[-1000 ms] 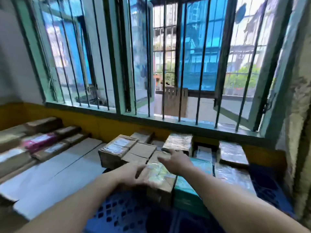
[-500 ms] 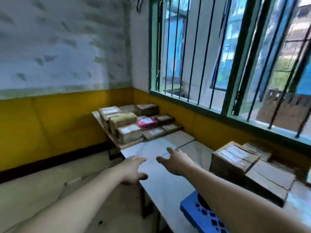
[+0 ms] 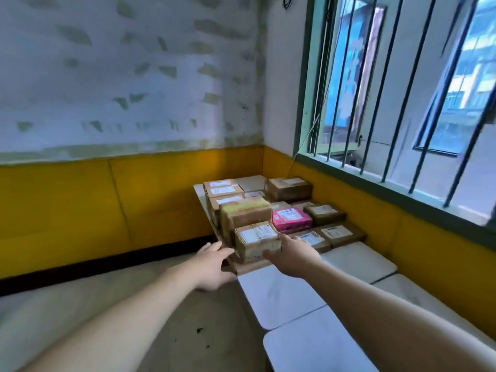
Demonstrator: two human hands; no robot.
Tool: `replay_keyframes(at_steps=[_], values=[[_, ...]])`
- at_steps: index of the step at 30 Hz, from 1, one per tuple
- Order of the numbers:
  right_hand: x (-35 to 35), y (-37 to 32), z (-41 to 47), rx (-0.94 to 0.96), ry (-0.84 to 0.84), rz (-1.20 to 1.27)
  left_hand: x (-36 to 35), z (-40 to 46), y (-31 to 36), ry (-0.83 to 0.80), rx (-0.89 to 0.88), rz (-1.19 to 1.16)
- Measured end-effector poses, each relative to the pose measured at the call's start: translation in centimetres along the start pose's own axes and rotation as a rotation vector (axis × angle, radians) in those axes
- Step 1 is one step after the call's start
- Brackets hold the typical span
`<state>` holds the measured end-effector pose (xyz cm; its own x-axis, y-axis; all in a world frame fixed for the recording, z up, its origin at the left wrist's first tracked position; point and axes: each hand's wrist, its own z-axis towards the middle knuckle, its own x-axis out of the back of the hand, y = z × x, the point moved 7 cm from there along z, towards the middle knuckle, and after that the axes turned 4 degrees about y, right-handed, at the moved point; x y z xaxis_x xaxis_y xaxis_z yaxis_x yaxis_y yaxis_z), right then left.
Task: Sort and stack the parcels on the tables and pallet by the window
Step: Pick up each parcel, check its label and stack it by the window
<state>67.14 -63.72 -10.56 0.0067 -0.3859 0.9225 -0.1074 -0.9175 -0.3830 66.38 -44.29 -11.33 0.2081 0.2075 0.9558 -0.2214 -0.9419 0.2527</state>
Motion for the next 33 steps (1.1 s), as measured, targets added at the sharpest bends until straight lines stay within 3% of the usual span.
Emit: replay_keyframes(at_steps=[8,19,33], values=[[-3.3,-4.9,11.9,0.029,-0.057,-0.035,2.0,9.5,-8.2,-0.028,0.046,-0.019],[-7.2,-14.7,30.5,-0.049,-0.009,-0.056,8.0,26.8,-21.5,-0.041,-0.010,-0.038],[-10.9,-15.3,53.0,-0.107,-0.023,-0.062,9.1,51.7,-25.7,-0.066,-0.082,-0.022]])
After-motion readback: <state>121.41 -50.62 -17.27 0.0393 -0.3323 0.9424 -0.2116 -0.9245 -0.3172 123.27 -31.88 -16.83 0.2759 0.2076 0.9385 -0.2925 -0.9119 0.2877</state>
